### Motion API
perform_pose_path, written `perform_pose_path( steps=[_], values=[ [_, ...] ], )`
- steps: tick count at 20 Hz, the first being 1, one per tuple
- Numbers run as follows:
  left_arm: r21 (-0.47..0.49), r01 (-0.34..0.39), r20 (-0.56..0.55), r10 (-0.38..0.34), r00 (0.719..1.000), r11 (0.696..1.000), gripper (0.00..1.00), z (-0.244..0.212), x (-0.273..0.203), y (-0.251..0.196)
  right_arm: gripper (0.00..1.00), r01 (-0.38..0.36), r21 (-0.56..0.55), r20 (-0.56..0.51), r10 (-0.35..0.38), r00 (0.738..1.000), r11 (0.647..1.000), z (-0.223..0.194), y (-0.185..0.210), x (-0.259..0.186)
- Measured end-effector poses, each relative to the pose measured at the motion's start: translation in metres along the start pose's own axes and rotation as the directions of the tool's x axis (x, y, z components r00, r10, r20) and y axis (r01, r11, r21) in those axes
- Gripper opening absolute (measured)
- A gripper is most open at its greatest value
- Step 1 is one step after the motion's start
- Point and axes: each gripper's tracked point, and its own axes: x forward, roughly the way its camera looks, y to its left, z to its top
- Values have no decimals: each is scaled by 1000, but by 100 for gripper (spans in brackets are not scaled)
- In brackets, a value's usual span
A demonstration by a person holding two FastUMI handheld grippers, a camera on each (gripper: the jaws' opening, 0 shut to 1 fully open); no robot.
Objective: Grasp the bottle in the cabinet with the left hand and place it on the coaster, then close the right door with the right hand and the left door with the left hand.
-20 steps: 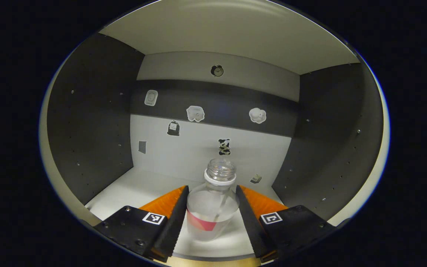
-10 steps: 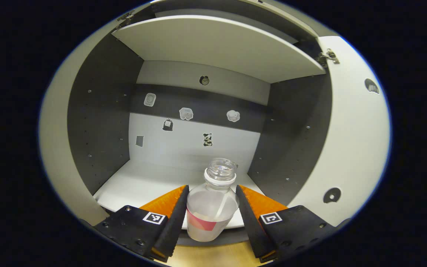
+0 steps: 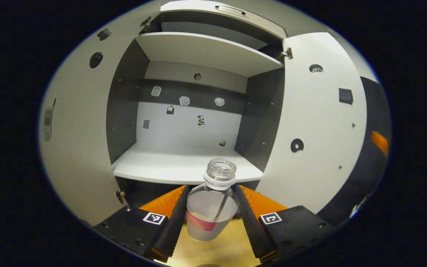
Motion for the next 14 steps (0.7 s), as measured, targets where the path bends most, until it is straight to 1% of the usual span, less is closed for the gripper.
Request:
perform_pose_path(
  steps=[1, 2, 6, 8, 9, 12, 14],
  values=[
    [-12, 13, -20, -14, 1000, 1000, 78, -19, -6, -2, 94, -4, -2, 0, 4, 1000, 1000, -1, 0, 0],
    [-28, 31, -38, -32, 999, 999, 78, -40, -12, -6, 100, -7, -4, -1, 7, 1000, 1000, -1, 1, 0],
    [-89, 84, -85, -92, 992, 992, 78, -112, -31, -12, 94, -7, -5, 6, 7, 1000, 1000, 1, -2, 0],
    [-120, 100, -117, -114, 987, 988, 78, -145, -39, -14, 93, 2, -8, 11, -2, 1000, 1000, 2, -7, 0],
    [-130, 103, -129, -120, 984, 986, 79, -159, -41, -14, 96, 7, -10, 15, -7, 1000, 1000, 3, -10, 0],
    [-171, 100, -149, -126, 981, 980, 79, -193, -47, -11, 96, 15, -9, 18, -15, 1000, 1000, 5, -15, 1],
    [-174, 85, -170, -115, 979, 981, 78, -215, -50, -9, 96, 20, -10, 19, -20, 1000, 1000, 6, -17, 2]
  ],
)
